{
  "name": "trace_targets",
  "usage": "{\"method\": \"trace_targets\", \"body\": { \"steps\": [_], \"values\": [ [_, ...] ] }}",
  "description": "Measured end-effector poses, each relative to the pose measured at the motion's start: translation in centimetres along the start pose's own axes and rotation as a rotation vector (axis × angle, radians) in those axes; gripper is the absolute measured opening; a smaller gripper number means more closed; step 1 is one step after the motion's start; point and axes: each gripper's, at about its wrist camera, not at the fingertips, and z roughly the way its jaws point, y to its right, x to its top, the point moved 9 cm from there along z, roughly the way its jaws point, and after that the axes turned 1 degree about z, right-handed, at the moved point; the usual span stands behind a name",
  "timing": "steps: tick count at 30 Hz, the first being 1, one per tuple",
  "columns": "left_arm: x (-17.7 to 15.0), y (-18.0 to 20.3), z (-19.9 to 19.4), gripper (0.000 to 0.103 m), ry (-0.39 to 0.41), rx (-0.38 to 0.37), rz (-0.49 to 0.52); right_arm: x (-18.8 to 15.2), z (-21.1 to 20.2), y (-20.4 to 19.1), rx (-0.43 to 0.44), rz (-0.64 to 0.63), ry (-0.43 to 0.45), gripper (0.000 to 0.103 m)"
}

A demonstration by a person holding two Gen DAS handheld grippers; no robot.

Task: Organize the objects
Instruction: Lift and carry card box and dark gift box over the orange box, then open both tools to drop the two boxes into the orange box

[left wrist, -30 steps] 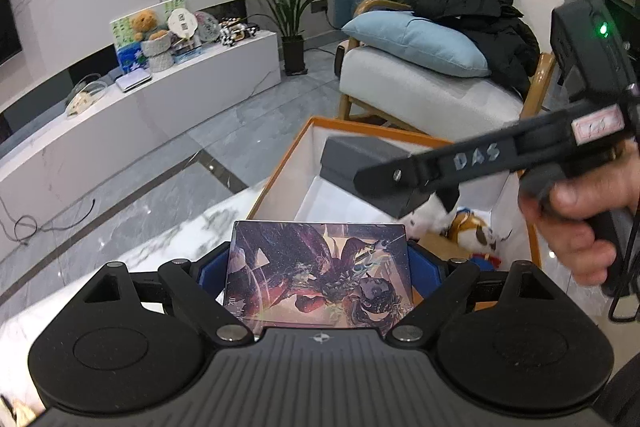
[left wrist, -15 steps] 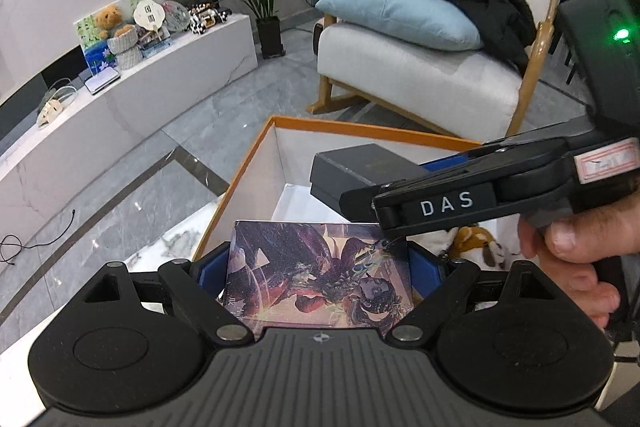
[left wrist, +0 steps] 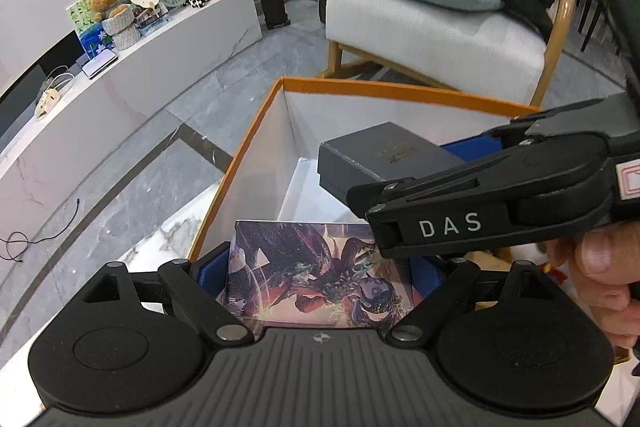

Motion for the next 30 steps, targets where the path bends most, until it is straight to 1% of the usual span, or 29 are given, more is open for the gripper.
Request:
{"method": "trace_targets", "body": {
  "steps": [6,9,16,23,28,30],
  "values": [
    [-0.6,0.3,1.7,0.103,-0.049,0.001,0.030,-0.7,1.5,-0.1,-0.051,-0.047,-0.035,0.078],
    [-1.0,0.4,2.3,0.103,-0.067,-0.003,0.029,-0.8,1.9,-0.3,-0.080,-0.081,-0.042,0.078],
    [-2.1,-0.2,3.6,0.103,-0.106,-0.018,0.006,-1.0,2.4,-0.7,-0.101,-0.115,-0.051,0.078],
    [-2.2,-0.2,3.9,0.103,-0.108,-0.027,-0.013,-0.9,2.4,-0.8,-0.110,-0.119,-0.053,0.078],
    [-2.3,-0.4,3.6,0.103,-0.095,-0.044,-0.045,-1.0,2.3,-0.9,-0.113,-0.121,-0.051,0.079],
    [-2.1,-0.8,3.2,0.103,-0.080,-0.034,-0.062,-0.9,2.1,-1.1,-0.111,-0.125,-0.044,0.079]
  ]
}}
